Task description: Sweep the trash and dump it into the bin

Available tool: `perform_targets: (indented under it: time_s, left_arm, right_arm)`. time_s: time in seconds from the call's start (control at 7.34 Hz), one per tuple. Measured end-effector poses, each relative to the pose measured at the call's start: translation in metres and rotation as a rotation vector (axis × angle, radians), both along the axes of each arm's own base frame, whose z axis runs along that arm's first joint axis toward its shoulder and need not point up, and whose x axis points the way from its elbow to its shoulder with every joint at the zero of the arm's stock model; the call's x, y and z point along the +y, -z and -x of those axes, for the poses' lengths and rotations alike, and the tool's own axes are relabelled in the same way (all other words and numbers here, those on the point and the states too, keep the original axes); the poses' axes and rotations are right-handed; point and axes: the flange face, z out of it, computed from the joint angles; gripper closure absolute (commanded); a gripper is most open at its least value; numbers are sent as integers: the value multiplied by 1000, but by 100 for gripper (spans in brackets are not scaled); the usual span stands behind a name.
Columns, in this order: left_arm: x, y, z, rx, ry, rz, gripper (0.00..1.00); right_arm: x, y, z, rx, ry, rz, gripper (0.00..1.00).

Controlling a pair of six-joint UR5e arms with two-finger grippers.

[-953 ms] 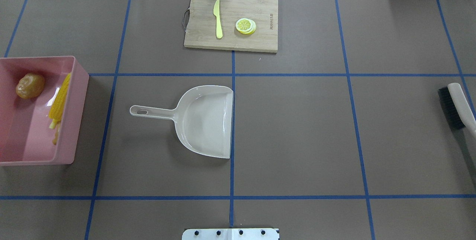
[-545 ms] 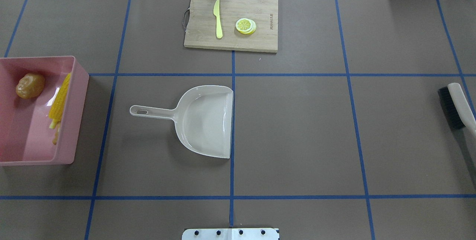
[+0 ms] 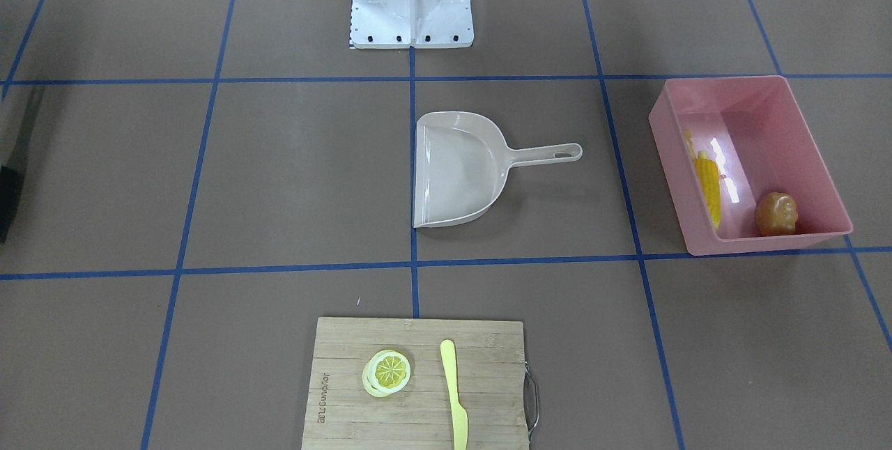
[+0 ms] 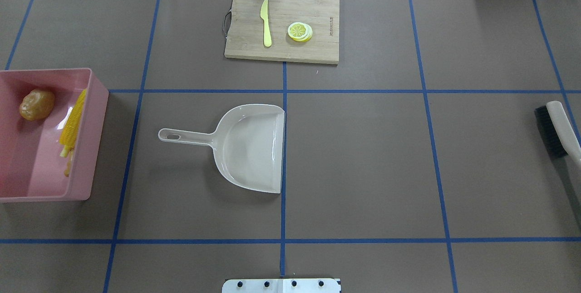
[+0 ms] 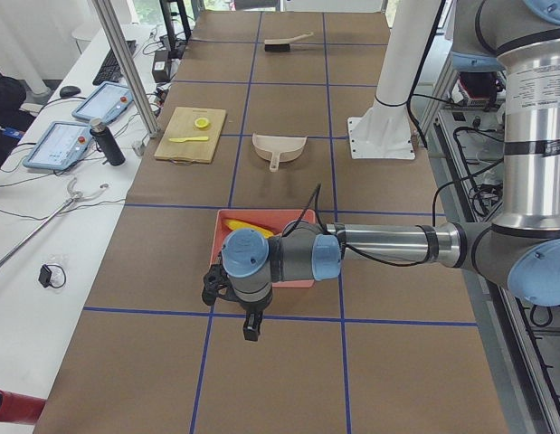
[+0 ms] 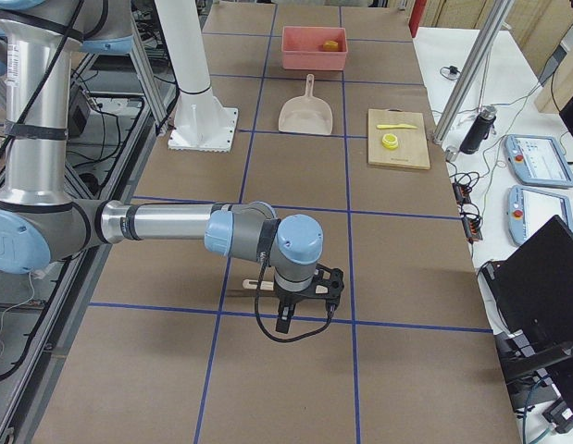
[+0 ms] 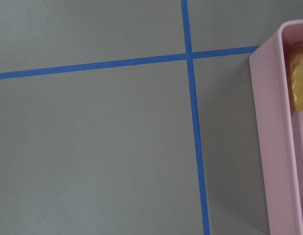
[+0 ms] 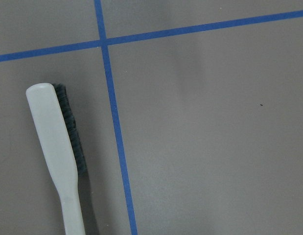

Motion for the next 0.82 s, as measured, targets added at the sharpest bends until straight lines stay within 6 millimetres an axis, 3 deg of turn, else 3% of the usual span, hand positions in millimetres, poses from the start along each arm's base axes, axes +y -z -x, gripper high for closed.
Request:
perform_targets:
  time_s: [0.82]
  left_arm:
    - [-13,11,1,-2,1,-29,1]
  right_arm:
    - [0,1,1,-8,-1,0,0]
